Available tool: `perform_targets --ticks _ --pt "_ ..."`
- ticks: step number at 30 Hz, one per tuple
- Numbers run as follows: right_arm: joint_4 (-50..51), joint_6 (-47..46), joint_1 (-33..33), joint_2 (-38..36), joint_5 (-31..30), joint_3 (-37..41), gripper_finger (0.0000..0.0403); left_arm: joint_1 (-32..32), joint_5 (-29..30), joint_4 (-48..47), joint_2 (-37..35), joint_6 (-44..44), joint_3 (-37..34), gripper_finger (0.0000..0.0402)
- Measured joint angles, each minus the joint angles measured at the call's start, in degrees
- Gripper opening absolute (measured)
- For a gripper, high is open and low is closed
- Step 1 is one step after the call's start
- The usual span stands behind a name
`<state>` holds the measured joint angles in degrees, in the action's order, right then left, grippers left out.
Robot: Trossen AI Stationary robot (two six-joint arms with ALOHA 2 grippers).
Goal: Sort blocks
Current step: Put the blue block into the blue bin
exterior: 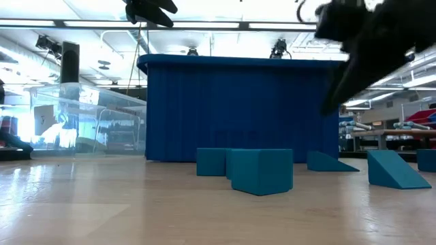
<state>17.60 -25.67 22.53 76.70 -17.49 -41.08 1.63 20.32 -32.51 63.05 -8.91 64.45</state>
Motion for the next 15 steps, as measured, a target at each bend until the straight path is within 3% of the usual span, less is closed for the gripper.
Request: perform_targets --ticks 6,15 --pt "-5.5 3.4 -2.3 4.4 0.4 4.2 0.0298 0.0 0.0 0.0 0.0 0.0 0.0 0.0284" --pt "-16.0 14.3 -5.3 13.0 1.8 5.9 0.0293 0.0 0.0 0.0 0.0 -0.6 0.0 0.0284"
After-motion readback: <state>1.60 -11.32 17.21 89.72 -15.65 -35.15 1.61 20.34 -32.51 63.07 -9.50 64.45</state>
